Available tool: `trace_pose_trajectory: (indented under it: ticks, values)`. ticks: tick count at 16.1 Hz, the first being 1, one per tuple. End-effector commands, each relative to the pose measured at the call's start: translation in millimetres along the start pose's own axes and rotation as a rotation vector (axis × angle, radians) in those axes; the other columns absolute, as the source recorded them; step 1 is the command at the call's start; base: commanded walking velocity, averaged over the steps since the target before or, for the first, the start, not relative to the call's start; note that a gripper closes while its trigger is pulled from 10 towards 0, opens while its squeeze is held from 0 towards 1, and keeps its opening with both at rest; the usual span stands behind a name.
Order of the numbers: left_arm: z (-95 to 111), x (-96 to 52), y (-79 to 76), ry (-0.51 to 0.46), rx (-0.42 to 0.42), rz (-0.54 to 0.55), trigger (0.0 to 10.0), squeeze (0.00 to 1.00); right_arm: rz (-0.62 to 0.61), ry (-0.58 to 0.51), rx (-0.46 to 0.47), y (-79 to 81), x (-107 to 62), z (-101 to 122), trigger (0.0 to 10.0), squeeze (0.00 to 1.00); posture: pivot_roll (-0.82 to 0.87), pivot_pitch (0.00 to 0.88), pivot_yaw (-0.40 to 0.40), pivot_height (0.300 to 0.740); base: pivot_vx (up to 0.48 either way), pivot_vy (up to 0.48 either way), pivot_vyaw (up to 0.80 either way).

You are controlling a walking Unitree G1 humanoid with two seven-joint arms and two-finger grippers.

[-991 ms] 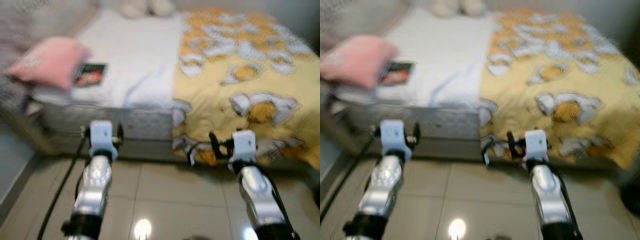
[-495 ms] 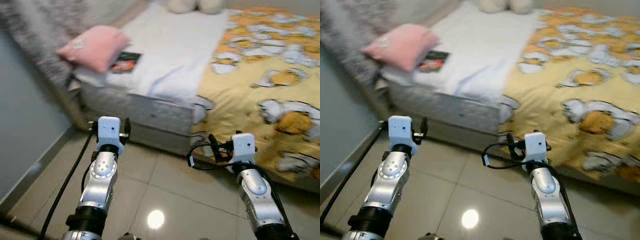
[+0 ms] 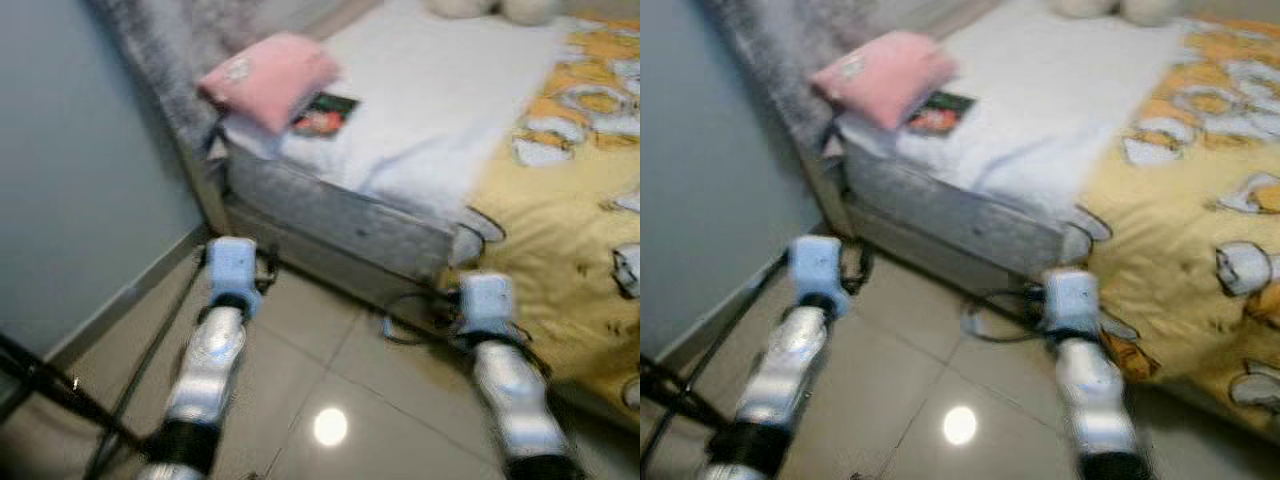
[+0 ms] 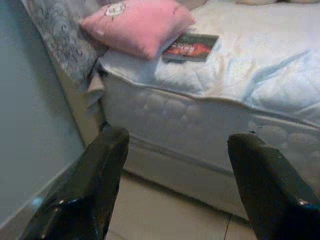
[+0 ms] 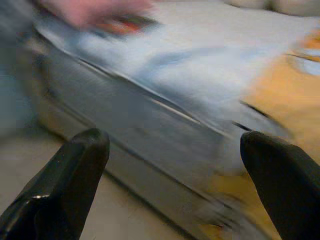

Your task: Clean up the room

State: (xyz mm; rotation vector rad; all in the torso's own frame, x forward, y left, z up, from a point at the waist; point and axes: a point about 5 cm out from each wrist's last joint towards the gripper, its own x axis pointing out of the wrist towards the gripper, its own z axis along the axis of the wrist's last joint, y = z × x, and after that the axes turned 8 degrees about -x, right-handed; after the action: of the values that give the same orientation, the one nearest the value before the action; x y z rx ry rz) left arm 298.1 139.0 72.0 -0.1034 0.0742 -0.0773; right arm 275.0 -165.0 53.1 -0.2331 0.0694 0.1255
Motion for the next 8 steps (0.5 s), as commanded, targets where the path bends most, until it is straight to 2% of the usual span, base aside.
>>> trace_pose_trajectory:
  ticks: [1,2,5,8]
  values:
    - [15,6.1,-22.2,-0.056,-0.042,-0.099,10.0,0.0,-0.015,0.002,-0.007,-10.1,-2.9,-1,10.0,0.55,-0.18,0.0,0.061,0.74,0.0,0.0,0.66]
    - [17,6.7,-25.4,-0.061,-0.074,-0.113,10.0,0.0,-0.009,0.001,-0.008,-8.8,-2.1,-1,10.0,0.54,-0.18,0.0,0.066,0.74,0.48,0.0,0.66]
    - [17,11.4,-14.5,-0.029,-0.138,-0.012,10.0,0.0,0.024,-0.009,0.006,-0.4,1.0,3,10.0,0.57,-0.18,0.0,0.072,0.74,0.48,0.0,0.66]
    - [11,7.3,-4.9,-0.008,-0.104,0.005,10.0,0.0,0.057,0.0,0.008,4.5,1.7,2,10.0,0.58,-0.17,0.0,0.071,0.74,0.48,0.0,0.66]
